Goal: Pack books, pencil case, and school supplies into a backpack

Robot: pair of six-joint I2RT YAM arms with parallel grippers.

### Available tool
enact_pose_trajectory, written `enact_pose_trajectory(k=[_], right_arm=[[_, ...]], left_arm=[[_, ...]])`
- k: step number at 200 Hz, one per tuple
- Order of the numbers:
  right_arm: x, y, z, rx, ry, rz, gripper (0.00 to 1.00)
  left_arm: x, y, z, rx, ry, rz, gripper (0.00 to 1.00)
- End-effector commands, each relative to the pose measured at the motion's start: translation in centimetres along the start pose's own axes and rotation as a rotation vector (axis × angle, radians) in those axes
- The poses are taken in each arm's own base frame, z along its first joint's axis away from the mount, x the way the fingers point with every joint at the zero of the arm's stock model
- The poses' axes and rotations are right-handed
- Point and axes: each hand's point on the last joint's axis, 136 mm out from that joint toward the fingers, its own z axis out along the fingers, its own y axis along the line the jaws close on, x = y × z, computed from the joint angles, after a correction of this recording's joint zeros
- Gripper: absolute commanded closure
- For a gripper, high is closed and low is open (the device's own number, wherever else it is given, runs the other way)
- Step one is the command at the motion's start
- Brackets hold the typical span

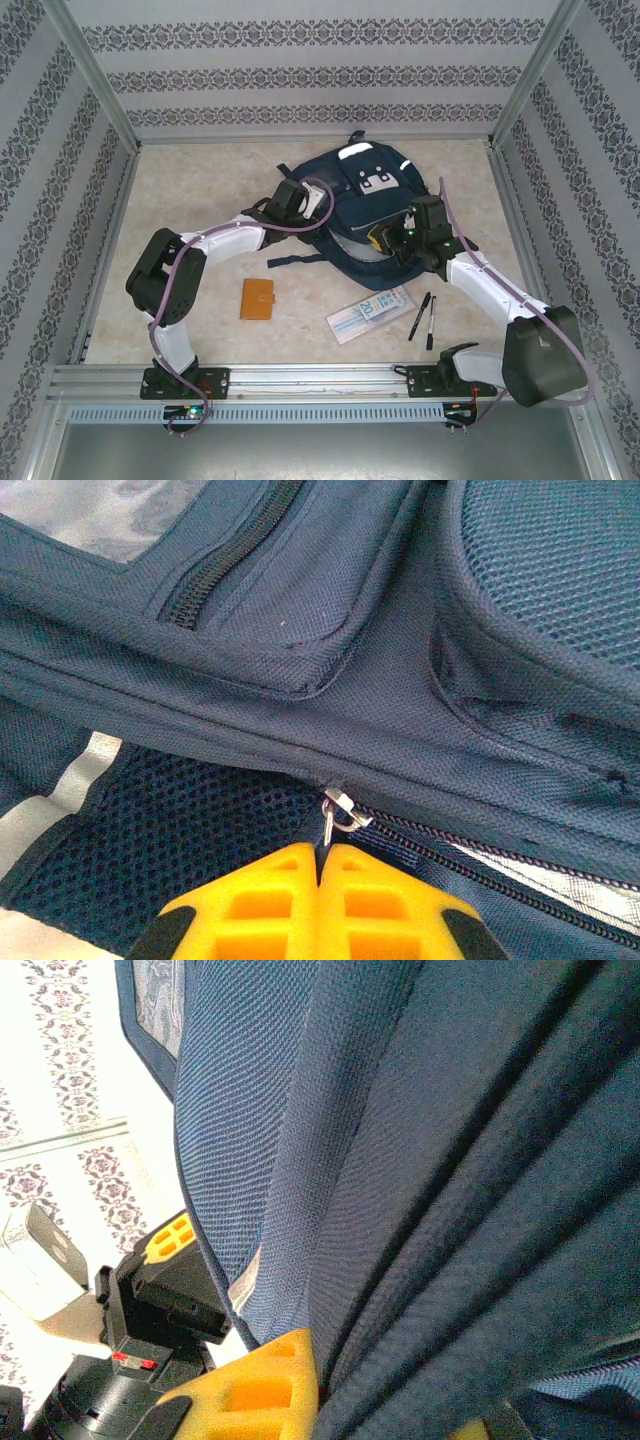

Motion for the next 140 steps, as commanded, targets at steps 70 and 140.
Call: enact_pose_trajectory(k=[70, 140], right_arm=[[-0.5, 2.2, 2.4, 0.05, 0.014, -0.152, 0.76], [0.4, -3.2, 0.5, 0.285, 0.035, -0.366, 0.52]], left_arm=[[-0.3, 4.8, -7.0, -0.113, -0.049, -0.094, 0.5], [7.6, 4.1, -13.0, -0.177, 0.149, -0.404, 0.36]])
